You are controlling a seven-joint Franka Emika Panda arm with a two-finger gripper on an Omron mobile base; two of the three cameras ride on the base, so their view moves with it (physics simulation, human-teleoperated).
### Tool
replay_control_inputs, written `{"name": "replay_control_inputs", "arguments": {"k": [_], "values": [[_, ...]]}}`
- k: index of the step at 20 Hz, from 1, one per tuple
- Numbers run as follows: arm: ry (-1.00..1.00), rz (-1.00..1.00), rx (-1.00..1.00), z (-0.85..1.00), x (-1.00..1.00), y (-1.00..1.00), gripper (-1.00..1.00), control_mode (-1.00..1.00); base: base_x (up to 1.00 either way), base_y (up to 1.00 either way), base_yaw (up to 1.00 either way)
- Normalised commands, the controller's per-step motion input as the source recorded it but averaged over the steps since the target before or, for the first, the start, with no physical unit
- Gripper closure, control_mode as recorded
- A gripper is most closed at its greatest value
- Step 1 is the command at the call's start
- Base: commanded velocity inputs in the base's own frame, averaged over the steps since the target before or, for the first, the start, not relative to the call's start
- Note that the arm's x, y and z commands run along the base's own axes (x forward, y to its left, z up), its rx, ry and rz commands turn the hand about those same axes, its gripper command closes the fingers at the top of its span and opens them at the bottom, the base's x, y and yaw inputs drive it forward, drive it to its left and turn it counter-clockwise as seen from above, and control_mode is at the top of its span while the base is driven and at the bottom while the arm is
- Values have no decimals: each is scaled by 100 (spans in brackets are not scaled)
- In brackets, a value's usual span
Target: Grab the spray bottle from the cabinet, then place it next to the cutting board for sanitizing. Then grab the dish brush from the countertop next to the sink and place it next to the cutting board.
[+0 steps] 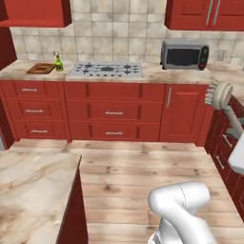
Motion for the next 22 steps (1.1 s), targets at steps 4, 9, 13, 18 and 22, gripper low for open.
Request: {"name": "replay_control_inputs", "arguments": {"k": [4,9,13,18,22], "values": [[0,0,0,0,0,0,100,100,100,-47,54],[0,0,0,0,0,0,100,100,100,-80,35],[0,0,0,0,0,0,100,100,100,-100,17],[0,0,0,0,0,0,100,100,100,-88,5],[0,0,0,0,0,0,100,100,100,-33,0]]}}
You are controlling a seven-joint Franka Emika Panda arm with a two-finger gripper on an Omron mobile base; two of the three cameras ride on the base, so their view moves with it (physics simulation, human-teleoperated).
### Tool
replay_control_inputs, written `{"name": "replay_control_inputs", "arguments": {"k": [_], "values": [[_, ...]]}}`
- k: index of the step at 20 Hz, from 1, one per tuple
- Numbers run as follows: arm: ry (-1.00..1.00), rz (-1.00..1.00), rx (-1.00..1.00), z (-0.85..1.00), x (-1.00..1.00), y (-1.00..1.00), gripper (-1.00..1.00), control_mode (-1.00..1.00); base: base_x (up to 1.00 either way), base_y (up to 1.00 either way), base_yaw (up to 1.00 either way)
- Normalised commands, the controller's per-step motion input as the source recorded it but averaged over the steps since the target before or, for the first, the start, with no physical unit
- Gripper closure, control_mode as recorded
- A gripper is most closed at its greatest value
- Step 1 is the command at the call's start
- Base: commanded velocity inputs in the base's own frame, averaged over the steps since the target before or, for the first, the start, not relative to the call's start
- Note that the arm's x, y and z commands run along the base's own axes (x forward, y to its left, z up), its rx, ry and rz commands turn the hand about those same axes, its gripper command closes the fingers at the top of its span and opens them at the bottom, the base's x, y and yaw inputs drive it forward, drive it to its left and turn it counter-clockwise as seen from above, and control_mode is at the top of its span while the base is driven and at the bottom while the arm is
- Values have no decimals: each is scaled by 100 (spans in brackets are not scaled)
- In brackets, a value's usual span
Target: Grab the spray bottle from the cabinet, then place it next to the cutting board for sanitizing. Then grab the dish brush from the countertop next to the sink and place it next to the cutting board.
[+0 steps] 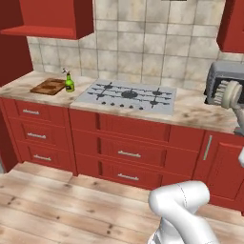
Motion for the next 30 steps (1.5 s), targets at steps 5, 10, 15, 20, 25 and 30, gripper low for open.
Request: {"name": "replay_control_inputs", "arguments": {"k": [5,10,15,20,25,30], "values": [[0,0,0,0,0,0,100,100,100,2,0],[0,0,0,0,0,0,100,100,100,46,-4],[0,0,0,0,0,0,100,100,100,99,-29],[0,0,0,0,0,0,100,100,100,100,-48],[0,0,0,0,0,0,100,100,80,99,-54],[0,0,0,0,0,0,100,100,26,100,-48]]}}
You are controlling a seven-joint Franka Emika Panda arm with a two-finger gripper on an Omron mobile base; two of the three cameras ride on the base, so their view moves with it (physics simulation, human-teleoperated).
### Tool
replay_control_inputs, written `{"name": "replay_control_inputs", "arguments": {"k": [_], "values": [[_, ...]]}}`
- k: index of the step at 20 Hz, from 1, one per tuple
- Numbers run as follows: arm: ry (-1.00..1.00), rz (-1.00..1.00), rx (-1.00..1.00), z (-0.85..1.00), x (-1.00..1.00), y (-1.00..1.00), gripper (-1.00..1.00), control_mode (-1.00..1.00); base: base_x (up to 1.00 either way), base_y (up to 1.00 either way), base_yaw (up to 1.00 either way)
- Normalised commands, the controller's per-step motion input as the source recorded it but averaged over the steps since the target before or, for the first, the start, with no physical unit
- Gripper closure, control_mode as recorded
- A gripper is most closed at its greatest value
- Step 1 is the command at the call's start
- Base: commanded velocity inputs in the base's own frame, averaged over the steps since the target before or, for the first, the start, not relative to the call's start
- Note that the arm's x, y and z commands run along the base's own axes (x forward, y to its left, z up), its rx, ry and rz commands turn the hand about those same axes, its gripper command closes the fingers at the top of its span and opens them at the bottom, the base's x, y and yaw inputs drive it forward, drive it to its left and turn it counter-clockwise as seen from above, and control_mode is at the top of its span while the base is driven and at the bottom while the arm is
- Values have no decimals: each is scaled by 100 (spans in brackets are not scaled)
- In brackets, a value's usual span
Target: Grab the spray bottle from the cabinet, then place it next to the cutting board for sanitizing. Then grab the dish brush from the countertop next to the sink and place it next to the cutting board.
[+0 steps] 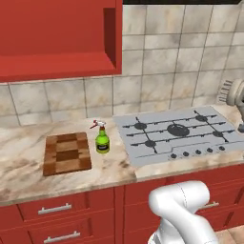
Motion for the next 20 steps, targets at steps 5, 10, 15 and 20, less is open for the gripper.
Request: {"name": "replay_control_inputs", "arguments": {"k": [5,10,15,20], "values": [[0,0,0,0,0,0,100,100,-30,100,-44],[0,0,0,0,0,0,100,100,-19,100,-33],[0,0,0,0,0,0,100,100,-29,67,3],[0,0,0,0,0,0,100,100,-3,-28,37]]}}
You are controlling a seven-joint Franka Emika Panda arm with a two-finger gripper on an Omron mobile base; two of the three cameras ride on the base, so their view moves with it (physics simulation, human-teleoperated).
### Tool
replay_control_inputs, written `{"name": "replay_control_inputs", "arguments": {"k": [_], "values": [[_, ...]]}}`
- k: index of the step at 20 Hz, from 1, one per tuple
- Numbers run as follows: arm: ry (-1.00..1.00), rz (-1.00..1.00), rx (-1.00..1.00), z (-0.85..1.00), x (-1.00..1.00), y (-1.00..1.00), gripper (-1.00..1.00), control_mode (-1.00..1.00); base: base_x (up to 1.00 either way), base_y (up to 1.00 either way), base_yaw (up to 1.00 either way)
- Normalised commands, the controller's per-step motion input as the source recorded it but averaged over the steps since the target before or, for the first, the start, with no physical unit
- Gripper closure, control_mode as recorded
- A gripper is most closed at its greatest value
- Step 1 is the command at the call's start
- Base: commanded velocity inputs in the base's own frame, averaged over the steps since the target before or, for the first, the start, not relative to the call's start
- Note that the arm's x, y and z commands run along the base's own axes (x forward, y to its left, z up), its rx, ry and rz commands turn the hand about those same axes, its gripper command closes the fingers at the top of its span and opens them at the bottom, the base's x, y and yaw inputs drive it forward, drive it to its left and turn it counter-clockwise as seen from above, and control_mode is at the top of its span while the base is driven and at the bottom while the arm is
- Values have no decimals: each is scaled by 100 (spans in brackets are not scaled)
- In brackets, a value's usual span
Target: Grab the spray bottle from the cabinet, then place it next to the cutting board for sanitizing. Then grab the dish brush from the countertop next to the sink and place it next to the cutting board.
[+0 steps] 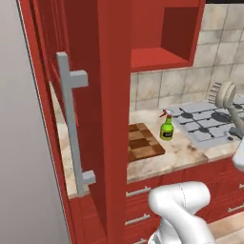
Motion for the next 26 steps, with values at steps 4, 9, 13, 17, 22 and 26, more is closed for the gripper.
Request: {"name": "replay_control_inputs", "arguments": {"k": [4,9,13,17,22,26], "values": [[0,0,0,0,0,0,100,100,22,-29,45],[0,0,0,0,0,0,100,100,48,-11,32],[0,0,0,0,0,0,100,100,91,0,27],[0,0,0,0,0,0,100,100,78,0,21],[0,0,0,0,0,0,100,100,39,0,22],[1,2,2,-9,18,0,100,-100,14,0,4]]}}
